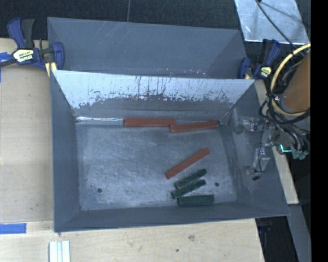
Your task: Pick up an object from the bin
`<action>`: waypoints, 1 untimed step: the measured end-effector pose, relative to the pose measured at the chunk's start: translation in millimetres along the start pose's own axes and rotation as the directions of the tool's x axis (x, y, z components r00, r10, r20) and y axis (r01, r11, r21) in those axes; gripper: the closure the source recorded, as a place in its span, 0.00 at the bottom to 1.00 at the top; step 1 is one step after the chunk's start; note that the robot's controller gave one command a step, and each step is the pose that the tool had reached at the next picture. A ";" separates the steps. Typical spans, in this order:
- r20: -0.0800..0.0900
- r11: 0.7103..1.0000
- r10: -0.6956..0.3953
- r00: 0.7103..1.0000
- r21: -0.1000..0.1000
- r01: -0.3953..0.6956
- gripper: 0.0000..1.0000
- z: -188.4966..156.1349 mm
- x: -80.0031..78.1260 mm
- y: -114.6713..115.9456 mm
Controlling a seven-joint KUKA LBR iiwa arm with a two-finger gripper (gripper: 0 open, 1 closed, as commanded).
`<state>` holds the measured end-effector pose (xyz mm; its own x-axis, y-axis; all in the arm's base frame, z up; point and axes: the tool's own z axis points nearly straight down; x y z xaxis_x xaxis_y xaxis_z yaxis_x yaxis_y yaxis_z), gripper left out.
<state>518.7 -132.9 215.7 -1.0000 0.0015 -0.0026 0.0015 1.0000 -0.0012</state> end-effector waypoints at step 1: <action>-0.008 1.000 0.003 1.000 -0.003 -0.003 0.00 94.0 11.3 34.6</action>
Offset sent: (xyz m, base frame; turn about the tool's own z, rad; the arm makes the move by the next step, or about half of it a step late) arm -0.0094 0.0332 -0.0900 0.0054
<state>507.7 -98.3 121.6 -1.0000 0.0048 0.0056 0.0048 1.0000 0.0020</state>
